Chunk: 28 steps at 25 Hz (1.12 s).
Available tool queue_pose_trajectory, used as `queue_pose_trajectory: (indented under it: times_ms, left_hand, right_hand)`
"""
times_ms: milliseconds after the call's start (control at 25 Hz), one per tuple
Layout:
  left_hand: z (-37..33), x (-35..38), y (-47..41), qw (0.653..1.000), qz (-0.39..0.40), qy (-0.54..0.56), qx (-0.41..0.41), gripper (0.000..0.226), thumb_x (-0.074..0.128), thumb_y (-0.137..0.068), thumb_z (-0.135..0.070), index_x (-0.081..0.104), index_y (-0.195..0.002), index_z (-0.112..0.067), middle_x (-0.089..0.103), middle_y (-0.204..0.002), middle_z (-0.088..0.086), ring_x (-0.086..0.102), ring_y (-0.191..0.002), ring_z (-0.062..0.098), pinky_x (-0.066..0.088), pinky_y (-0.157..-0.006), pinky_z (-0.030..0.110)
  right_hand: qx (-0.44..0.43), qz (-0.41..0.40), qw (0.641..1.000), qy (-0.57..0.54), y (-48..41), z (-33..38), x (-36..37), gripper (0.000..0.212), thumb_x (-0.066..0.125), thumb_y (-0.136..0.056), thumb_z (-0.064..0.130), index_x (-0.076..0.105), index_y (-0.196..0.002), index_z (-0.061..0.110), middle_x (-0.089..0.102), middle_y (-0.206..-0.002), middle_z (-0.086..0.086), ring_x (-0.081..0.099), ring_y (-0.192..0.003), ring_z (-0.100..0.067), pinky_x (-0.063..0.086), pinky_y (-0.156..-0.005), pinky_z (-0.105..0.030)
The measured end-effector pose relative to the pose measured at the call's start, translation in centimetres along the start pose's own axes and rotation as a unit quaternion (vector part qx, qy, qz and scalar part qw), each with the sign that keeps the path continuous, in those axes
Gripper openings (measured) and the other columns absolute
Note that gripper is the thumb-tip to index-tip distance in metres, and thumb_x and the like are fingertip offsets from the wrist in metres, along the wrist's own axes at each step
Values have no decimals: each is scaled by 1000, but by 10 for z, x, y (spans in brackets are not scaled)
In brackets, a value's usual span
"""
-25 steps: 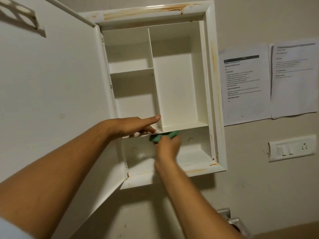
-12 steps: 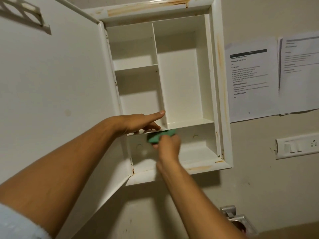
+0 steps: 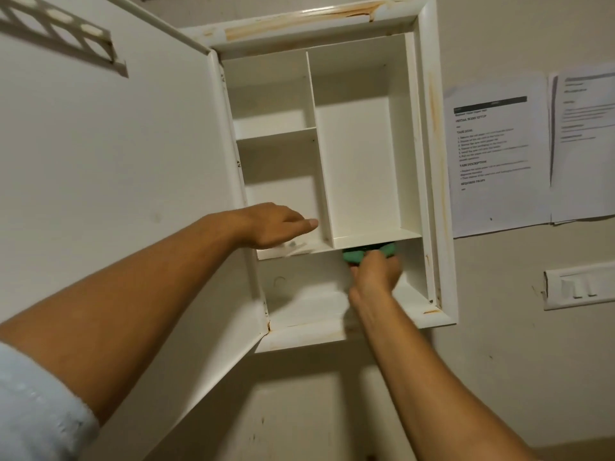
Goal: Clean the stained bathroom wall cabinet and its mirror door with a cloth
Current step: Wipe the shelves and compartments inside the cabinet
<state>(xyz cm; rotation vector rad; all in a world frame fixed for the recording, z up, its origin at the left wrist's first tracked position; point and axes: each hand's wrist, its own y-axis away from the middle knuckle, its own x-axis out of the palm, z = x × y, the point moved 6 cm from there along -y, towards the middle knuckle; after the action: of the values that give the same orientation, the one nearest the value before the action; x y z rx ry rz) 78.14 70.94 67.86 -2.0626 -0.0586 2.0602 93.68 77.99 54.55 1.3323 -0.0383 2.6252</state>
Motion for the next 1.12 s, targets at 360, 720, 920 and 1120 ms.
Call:
queue_pose_trajectory:
  times_ms: [360,720,920,1120]
  left_hand:
    - [16,-11,11,893,-142,-415,103,78,42,-97,-66,14,-163,-34,5,-171,6,0,-158,30,1,-127,49]
    - [19,-19,12,854,-247,-457,-8,88,43,-92,-62,1,-163,-31,-15,-169,16,-19,-153,44,-5,-114,74]
    - [22,-19,4,864,-236,-444,-33,105,50,-83,-74,-1,-163,-29,-20,-167,18,-21,-152,46,-5,-110,79]
    - [20,-26,1,896,-145,-417,-52,126,60,-71,-85,-12,-161,-34,-29,-165,16,-23,-152,43,-13,-107,81]
  right_hand:
    - [31,-1,999,-41,-24,30,-40,34,49,-94,-12,60,-123,4,65,-121,-16,68,-102,-30,60,-88,-43]
    - [116,115,986,10,19,-63,34,41,44,-93,-15,61,-128,-2,67,-124,-24,68,-109,-38,60,-73,-42]
    - [21,15,998,-66,-7,-20,2,41,43,-91,-15,62,-117,10,68,-104,-11,68,-85,-24,58,-69,-37]
    - [151,141,978,23,46,-104,62,35,46,-96,-10,63,-123,5,70,-115,-18,70,-97,-31,60,-71,-38]
